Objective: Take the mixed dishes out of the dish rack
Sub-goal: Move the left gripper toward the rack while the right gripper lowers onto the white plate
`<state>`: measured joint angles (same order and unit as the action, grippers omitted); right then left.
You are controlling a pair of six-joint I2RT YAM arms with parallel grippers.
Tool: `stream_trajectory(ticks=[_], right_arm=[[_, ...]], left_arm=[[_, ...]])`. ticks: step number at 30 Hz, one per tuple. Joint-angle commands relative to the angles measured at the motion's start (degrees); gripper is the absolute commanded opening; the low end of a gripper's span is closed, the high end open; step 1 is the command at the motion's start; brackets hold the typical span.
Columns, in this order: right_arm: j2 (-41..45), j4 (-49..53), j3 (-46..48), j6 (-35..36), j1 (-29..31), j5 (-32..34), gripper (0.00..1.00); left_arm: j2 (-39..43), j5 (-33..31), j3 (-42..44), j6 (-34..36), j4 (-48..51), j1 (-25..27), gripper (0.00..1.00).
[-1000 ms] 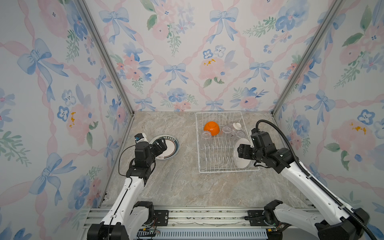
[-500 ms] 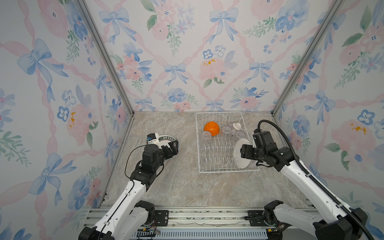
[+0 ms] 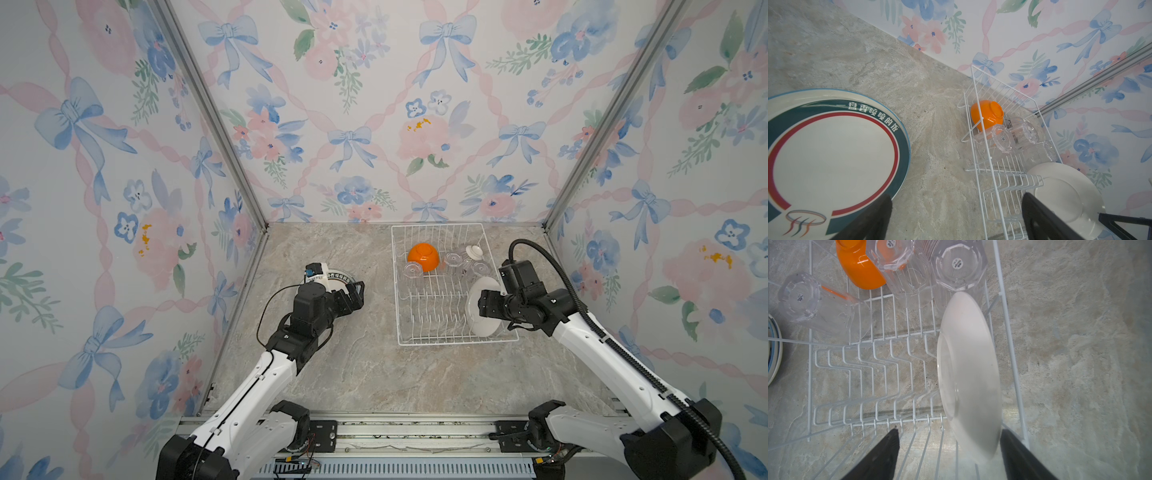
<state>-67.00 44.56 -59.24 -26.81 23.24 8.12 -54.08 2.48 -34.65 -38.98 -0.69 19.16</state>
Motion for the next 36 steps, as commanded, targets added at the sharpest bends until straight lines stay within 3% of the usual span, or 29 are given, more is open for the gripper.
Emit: stream_trajectory(ticks=[1, 11, 28, 36], right_arm=[[-0.6, -1.2, 1.2, -1.0, -0.6, -1.2, 0.75], [-2.0, -3.0, 1.5, -2.3, -0.6, -3.3, 0.63], [-5.4, -2.8, -0.8, -1.5, -0.7, -2.4, 0.30], [-5.2, -2.9, -1.2, -1.5, -1.0, -2.0, 0.24]], left_arm=[[-0.7, 1.3, -1.8, 1.7, 0.5, 0.5, 0.98], [-4.0, 2.5, -3.7, 1.6, 0.4, 1.2, 0.98], [-12.0, 1.9, -12.3, 2.4, 0.3, 8.2, 0.98], [-11.8, 0.2, -12.3, 2.5, 0.3, 10.8, 0.98]])
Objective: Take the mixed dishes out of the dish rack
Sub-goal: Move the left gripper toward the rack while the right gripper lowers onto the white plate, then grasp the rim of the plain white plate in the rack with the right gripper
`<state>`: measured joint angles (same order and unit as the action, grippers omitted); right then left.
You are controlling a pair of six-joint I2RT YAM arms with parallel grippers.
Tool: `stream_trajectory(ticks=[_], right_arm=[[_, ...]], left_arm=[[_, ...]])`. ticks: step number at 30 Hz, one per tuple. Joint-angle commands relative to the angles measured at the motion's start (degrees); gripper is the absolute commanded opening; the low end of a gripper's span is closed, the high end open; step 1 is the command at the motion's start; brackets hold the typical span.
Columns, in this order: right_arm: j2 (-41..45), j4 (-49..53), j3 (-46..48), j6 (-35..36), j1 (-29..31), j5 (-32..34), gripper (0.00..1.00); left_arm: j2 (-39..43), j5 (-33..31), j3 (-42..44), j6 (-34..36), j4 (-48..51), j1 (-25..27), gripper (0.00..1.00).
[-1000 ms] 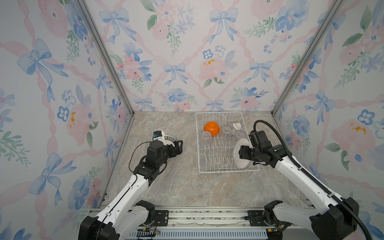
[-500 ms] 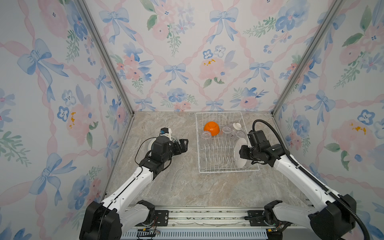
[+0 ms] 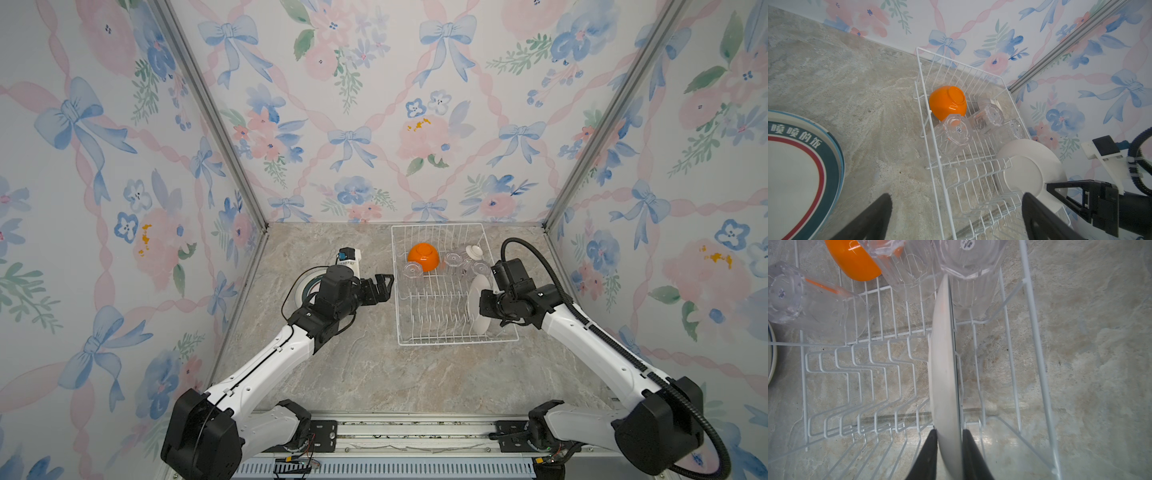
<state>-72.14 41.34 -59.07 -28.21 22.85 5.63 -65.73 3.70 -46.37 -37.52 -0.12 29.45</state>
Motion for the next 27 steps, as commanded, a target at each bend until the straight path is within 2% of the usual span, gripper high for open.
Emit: stream_trajectory(ticks=[1, 15, 27], right_arm=[[0.1, 0.2, -1.3, -0.2, -0.6, 0.5, 0.23], [0.1, -0.9, -2.3, 0.2, -0.7, 0.1, 0.17], [1.4, -0.9, -3.2, -0.4, -0.9, -0.9, 0.02]], left_arm=[[-0.1, -1.0, -0.5, 1.0, -0.3, 0.6, 0.98], [0.8, -2.8, -0.7, 1.1, -0.3, 3.0, 0.98], [-0.2, -4.7, -1.1, 1.6, -0.3, 4.7, 0.98]])
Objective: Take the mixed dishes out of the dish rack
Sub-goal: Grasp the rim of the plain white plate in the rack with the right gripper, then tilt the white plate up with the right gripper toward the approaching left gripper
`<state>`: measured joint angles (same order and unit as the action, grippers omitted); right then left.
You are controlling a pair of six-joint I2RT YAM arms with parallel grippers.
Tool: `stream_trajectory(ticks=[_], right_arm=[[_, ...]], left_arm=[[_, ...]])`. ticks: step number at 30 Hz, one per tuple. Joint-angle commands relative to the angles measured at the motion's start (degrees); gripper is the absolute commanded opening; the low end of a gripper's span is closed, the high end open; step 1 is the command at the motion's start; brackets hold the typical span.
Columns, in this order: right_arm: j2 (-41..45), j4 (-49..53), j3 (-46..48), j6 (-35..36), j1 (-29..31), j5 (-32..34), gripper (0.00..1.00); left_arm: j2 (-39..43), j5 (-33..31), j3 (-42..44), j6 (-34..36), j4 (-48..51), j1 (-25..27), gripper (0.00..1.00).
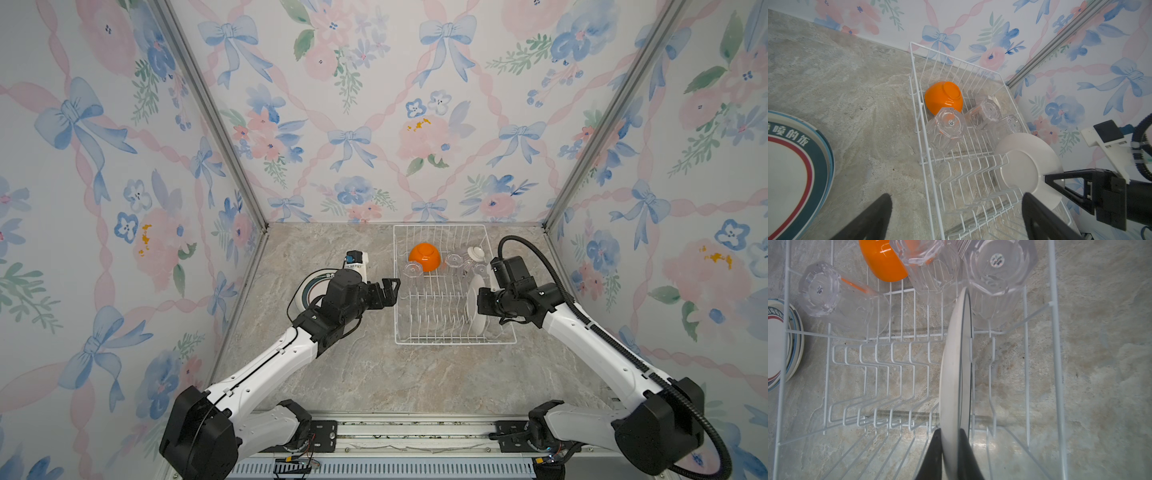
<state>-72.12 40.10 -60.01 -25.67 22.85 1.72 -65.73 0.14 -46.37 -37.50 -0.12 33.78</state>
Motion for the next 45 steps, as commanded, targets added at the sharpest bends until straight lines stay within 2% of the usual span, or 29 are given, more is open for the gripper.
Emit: stream_trajectory(ticks=[1, 20, 29, 38, 45], right_arm=[[1.3, 0.3, -2.2, -3.0, -1.0, 3.0, 0.00], [2.4, -1.0, -4.9, -4.2, -2.3, -0.8, 0.00], [4.3, -0.6, -7.1, -5.1, -2.6, -2.1, 0.00], [4.5, -2.1, -8.5, -6.8, -2.9, -4.6, 0.00], [5.0, -2.8, -9.4, -7.7, -3.0, -5.7, 0.00]], left_arm=[[-0.3, -1.3, -1.1, 1.6, -0.4, 0.5, 0.98], [0.1, -2.8, -0.5, 2.8, -1.4, 1.4, 0.98], [1.5, -2.3, 0.9, 4.6, -4.8, 2.5, 0.98], [2.8, -1.5, 3.2, 8.1, -11.4, 5.9, 0.98], [1.9, -3.3, 3.5, 10.6, -12.9, 9.1, 0.98]])
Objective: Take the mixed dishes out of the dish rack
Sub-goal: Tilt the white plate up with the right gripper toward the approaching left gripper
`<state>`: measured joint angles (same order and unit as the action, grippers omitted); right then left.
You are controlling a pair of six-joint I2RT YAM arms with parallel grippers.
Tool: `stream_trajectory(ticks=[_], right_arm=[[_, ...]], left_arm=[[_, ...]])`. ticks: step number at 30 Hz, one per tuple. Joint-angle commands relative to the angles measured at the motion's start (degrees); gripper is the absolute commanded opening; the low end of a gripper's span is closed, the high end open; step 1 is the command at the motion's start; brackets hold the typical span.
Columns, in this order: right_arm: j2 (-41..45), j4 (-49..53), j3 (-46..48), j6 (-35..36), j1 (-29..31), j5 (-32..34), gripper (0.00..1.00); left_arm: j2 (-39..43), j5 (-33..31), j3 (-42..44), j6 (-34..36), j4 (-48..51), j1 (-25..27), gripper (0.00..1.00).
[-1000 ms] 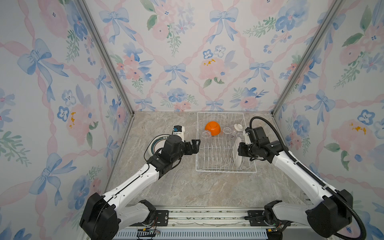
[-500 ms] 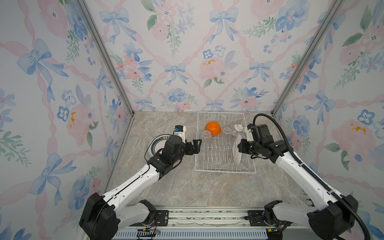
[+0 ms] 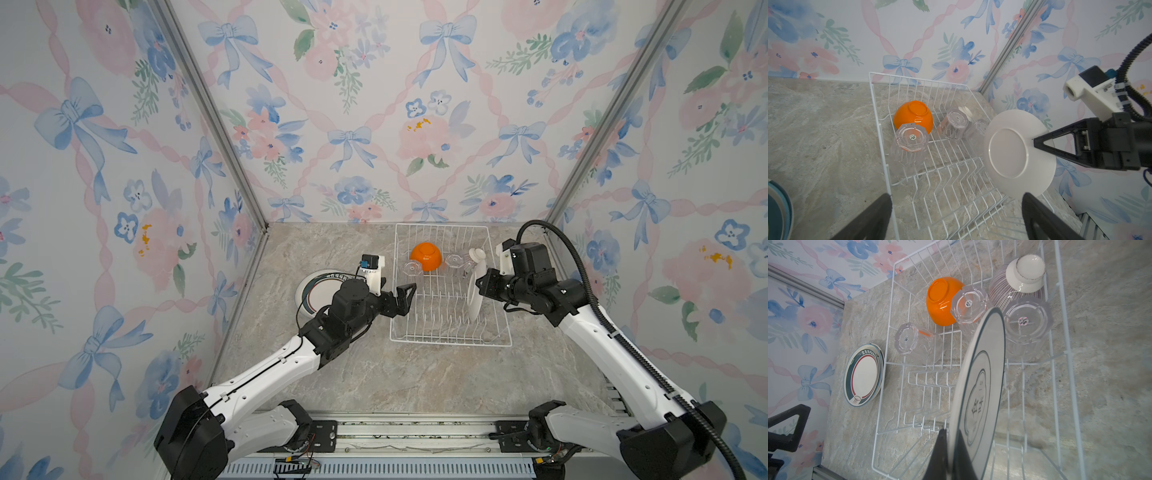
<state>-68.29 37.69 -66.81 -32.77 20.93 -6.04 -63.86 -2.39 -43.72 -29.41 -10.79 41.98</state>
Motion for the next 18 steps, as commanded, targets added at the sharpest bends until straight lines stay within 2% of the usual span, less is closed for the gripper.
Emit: stream_trajectory(ticks=[1, 17, 18], right_arm=[[1.3, -0.3, -2.7, -0.6, -1.1, 2.2, 0.00], [2.6, -3.0, -3.7, -2.6, -1.1, 0.9, 0.00], [2.8, -3.2, -3.9, -4.5, -1.2, 0.8, 0.00]], left_arm=[[-0.3, -1.0, 0.8, 2.7, -2.7, 1.3, 0.98], [-5.5, -3.7, 0.1, 6.2, -10.4, 10.7, 0.98], [-6.1, -3.9, 0.0, 6.2, -10.9, 11.2, 0.98]])
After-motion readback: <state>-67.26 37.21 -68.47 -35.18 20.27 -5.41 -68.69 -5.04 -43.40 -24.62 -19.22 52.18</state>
